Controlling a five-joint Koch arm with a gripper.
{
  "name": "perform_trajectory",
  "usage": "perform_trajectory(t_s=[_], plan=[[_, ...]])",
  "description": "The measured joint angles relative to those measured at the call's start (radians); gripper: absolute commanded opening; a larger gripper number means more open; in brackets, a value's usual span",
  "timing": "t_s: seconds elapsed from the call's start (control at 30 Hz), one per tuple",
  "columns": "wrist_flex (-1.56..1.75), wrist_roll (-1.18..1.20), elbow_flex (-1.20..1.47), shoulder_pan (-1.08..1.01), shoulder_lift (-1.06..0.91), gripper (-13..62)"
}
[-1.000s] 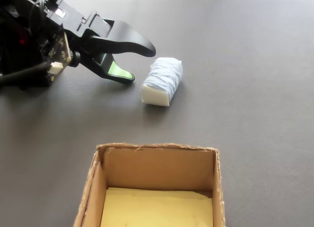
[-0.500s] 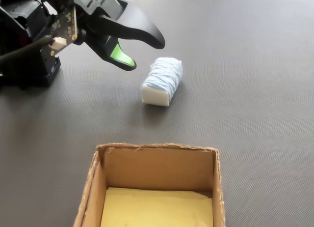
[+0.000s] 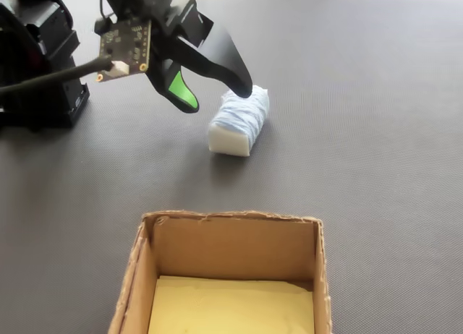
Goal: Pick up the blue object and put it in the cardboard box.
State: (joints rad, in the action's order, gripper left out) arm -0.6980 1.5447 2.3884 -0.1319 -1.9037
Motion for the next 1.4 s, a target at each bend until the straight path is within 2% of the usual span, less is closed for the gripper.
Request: perform_trajectory(t_s=[0.57, 0.7, 0.83, 0.97, 1.27, 1.4], plan=[[0.012, -0.009, -0.12, 0.0, 0.282, 33.7], [0.017, -0.009, -0.114, 0.0, 0.284, 28.4], [0.143, -0.008, -0.052, 0.0, 0.278, 16.7], [0.41, -0.006, 0.044, 0.002, 0.261, 5.4], [0.867, 0.002, 0.259, 0.008, 0.206, 5.0], [0.939, 0.028, 0.388, 0.012, 0.048, 5.0]])
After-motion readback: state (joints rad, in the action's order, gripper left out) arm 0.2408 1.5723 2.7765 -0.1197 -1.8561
